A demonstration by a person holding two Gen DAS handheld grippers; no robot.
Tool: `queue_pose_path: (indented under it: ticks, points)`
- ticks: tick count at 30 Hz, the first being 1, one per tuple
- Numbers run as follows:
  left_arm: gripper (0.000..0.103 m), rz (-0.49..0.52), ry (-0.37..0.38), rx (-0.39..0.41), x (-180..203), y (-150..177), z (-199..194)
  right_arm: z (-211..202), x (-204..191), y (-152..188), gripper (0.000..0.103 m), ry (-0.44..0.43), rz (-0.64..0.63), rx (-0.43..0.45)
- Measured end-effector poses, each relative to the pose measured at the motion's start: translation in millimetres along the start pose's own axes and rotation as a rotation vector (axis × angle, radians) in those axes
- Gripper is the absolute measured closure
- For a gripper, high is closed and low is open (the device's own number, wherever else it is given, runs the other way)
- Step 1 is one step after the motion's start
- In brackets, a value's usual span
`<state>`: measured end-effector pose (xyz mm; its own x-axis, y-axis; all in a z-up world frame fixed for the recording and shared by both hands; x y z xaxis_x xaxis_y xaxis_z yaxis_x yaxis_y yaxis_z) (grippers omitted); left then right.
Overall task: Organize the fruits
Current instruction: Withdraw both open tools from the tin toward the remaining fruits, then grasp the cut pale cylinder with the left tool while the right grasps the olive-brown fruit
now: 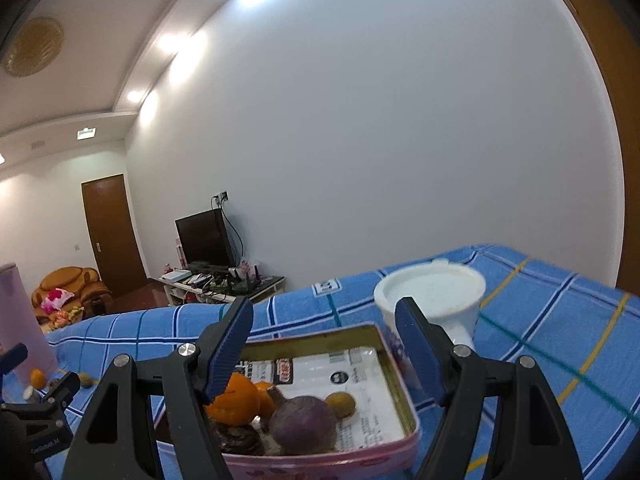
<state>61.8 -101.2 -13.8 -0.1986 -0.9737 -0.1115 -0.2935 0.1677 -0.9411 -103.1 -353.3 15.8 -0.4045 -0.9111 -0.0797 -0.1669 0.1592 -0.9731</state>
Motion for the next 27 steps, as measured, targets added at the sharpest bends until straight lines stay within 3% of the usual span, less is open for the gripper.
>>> queue_pose_path:
  ticks: [5, 16, 22, 27]
  points:
    - [0.0, -0.015, -0.016, 0.006, -24, 0, 5, 4, -27, 4, 0.028, -0.032, -0.064, -0.034]
    - [0.0, -0.135, -0.089, -0.042, -102, 9, 21, 21, -136, 29, 0.028, -0.197, -0.087, -0.138]
    - [0.0, -0.194, -0.092, -0.148, -146, 26, 34, 24, -193, 38, 0.028, -0.283, -0.103, -0.158]
    - [0.0, -0.243, -0.122, -0.323, -178, 53, 55, 30, -234, 45, 0.028, -0.341, -0.111, -0.192]
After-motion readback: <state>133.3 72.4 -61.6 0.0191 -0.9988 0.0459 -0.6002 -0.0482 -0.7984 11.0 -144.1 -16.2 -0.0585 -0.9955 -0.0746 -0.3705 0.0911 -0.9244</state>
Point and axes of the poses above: each gripper's, at about its wrist camera, not at the fingertips, and z roughly the way its jaws point, x to its right, y to its underside, the point moved 7 cm from there along z, roughly the way its jaws point, and after that the axes turned 6 degrees about -z, right-handed, at the moved point
